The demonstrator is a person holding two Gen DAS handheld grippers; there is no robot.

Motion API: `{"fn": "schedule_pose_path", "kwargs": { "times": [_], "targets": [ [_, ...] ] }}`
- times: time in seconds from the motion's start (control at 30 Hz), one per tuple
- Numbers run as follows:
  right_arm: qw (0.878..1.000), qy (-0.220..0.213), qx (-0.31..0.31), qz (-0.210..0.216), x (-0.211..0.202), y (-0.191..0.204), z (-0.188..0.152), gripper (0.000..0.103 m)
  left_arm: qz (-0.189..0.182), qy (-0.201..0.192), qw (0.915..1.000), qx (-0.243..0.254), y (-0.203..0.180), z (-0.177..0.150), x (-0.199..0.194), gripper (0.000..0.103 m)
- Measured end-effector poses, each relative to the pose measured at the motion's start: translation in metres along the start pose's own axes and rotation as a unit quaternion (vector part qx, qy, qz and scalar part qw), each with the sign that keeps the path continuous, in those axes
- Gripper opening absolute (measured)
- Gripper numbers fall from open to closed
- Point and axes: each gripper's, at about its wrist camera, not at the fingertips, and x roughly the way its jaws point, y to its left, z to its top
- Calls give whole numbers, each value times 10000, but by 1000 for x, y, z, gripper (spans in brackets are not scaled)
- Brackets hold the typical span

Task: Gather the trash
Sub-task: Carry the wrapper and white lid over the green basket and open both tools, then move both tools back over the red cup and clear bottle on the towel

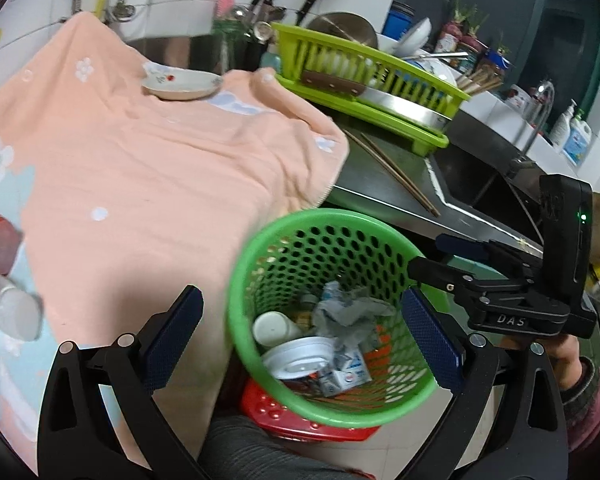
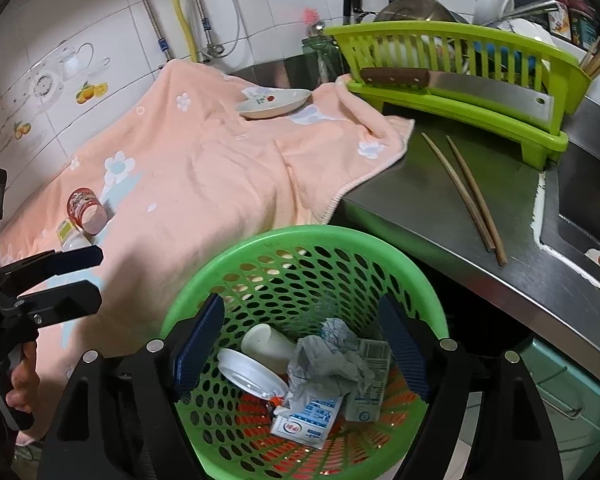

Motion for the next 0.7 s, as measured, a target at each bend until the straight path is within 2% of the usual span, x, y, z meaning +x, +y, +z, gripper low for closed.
{"fn": "schedule_pose_path", "kwargs": {
  "times": [0.43,0.7],
  "targets": [
    [9984,70,-390,396,19,44,17,81,806,-351,9955,-344,49,-7,-43,98],
    [9934,186,-847,750,42,93,30,81,1433,-432,9844,-928,102,-22,-70,98]
  ]
}}
